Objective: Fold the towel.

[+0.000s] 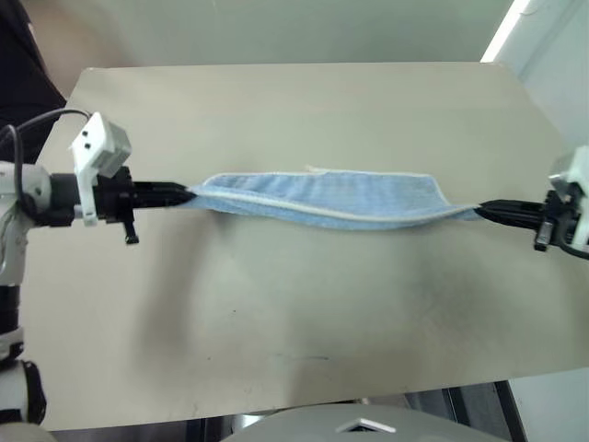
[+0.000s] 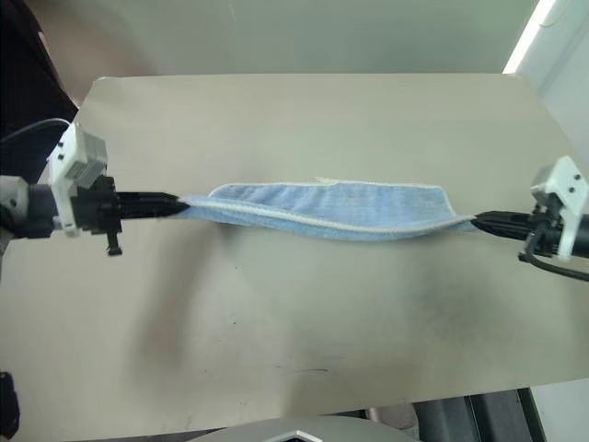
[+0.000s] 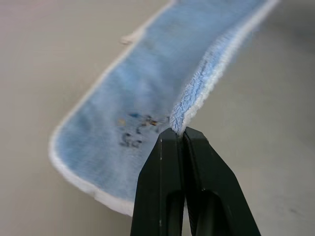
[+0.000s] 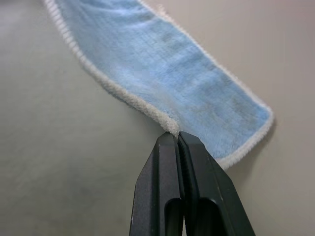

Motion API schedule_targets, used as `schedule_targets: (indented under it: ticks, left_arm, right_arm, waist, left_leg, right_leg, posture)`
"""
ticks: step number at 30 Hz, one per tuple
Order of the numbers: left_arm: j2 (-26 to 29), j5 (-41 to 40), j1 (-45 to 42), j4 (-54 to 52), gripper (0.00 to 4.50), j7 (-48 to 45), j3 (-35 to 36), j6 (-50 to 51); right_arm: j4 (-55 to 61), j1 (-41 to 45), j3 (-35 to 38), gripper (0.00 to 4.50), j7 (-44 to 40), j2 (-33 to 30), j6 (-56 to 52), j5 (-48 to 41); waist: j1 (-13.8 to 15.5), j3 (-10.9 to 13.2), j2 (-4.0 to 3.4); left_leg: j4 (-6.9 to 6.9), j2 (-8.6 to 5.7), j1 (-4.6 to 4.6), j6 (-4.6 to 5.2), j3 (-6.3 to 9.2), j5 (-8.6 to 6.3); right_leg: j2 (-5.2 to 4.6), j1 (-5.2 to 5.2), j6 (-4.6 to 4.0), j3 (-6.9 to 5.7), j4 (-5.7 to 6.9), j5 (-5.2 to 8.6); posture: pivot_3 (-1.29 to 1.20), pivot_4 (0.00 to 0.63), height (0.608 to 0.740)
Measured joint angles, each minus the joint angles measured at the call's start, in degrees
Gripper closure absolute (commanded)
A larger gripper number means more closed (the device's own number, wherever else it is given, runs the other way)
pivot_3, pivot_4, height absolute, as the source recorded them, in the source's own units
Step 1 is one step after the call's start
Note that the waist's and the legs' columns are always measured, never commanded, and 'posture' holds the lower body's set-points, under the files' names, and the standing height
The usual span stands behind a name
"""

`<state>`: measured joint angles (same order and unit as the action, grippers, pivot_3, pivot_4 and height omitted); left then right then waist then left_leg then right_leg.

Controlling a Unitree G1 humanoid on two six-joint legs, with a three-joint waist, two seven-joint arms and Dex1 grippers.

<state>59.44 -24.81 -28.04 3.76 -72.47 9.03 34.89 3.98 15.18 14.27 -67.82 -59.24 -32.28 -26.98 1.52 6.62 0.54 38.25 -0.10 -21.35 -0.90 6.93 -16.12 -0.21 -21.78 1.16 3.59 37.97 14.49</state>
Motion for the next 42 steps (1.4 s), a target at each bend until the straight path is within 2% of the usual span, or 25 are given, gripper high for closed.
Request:
schedule_targets:
  ticks: [4,8,11,16,22,28,31,38,40,42]
  left_arm:
    - [-5.5,6.5,-8.0,10.9,4.50,5.8,-5.8,-4.2]
    - [-10.5,12.7,-13.9,21.7,4.50,8.7,-11.3,-10.3]
    - [-13.5,16.0,-17.8,30.1,4.50,10.3,-13.4,-14.9]
    - [-16.9,21.0,-23.9,42.2,4.50,13.1,-15.5,-23.9]
    - [-20.6,25.3,-29.3,54.0,4.50,16.5,-16.5,-31.4]
    - [-22.5,27.7,-32.2,60.2,4.50,18.3,-16.5,-35.4]
    - [-22.6,28.1,-32.2,61.7,3.71,18.0,-16.4,-35.9]
    - [-22.4,28.7,-32.6,62.7,1.27,20.2,-15.0,-36.3]
    - [-22.3,28.8,-32.6,63.0,1.26,22.7,-14.0,-36.4]
    - [-22.0,28.5,-32.6,63.1,1.26,25.3,-12.4,-36.5]
  right_arm:
    - [-8.5,11.4,-7.3,4.45,6.2,4.5,3.7,7.1]
    - [-20.0,20.9,-13.5,4.45,11.5,8.4,8.6,15.0]
    - [-27.1,24.1,-16.2,4.45,11.9,10.4,11.5,18.3]
    - [-36.5,28.6,-19.2,4.45,12.6,12.7,15.9,22.4]
    - [-44.8,32.6,-19.7,4.45,13.9,15.0,19.9,25.0]
    - [-47.7,33.0,-20.0,4.45,13.8,15.7,21.5,26.1]
    - [-47.8,33.1,-20.0,3.82,13.7,15.7,21.5,26.1]
    - [-47.1,32.4,-19.1,1.41,13.8,15.5,20.6,26.0]
    - [-45.7,31.2,-17.4,0.80,15.4,15.0,20.6,26.0]
    - [-43.3,29.6,-15.4,0.80,17.0,13.8,19.9,25.7]
  waist:
    - [-0.5,0.0,-0.03]
    - [-0.6,0.0,-0.02]
    - [-0.5,0.0,-0.02]
    - [0.0,0.0,-0.03]
    - [0.2,0.0,-0.03]
    - [0.4,0.0,-0.04]
    - [0.4,0.0,-0.03]
    - [0.4,0.0,-0.04]
    - [0.4,0.0,-0.04]
    - [0.5,0.0,-0.04]
  left_leg:
    - [-0.05,0.01,-0.04,0.03,0.06,0.34]
    - [-0.08,0.00,-0.73,0.03,0.14,0.68]
    - [-0.21,0.01,-1.34,-0.67,0.18,1.13]
    - [-0.19,0.00,-2.35,-0.88,0.21,1.27]
    - [-0.32,0.01,-2.72,-0.86,0.23,1.28]
    - [-0.47,0.00,-2.73,-0.86,0.21,1.28]
    - [-0.53,0.01,-2.73,-0.86,0.21,1.28]
    - [-0.48,0.01,-2.72,-0.85,0.21,1.28]
    - [-0.44,0.01,-2.72,-0.85,0.22,1.28]
    - [-0.44,0.00,-2.72,-0.85,0.21,1.28]
  right_leg:
    - [-0.01,-0.07,0.29,0.00,-0.01,-0.62]
    - [-0.02,-0.80,0.41,-0.06,-0.02,-0.85]
    - [-0.01,-1.29,0.40,-0.10,-0.17,-0.83]
    - [-0.01,-2.09,0.44,-0.10,-0.29,-0.85]
    - [-0.01,-2.28,0.55,-0.11,-0.91,-0.90]
    - [-0.02,-2.29,0.55,-0.09,-1.01,-0.90]
    - [-0.01,-2.33,0.55,-0.09,-1.01,-0.90]
    - [-0.02,-2.33,0.55,-0.09,-0.95,-0.90]
    - [-0.02,-2.33,0.55,-0.10,-0.95,-0.90]
    - [-0.02,-2.33,0.55,-0.10,-0.94,-0.90]
  posture:
    - [0.00,0.150,0.740]
    - [0.00,0.150,0.740]
    - [0.00,0.150,0.740]
    - [0.00,0.150,0.740]
    - [0.00,0.150,0.740]
    - [0.00,0.150,0.740]
    - [0.00,0.150,0.740]
    - [0.00,0.150,0.740]
    - [0.00,0.150,0.740]
    - [0.00,0.150,0.740]
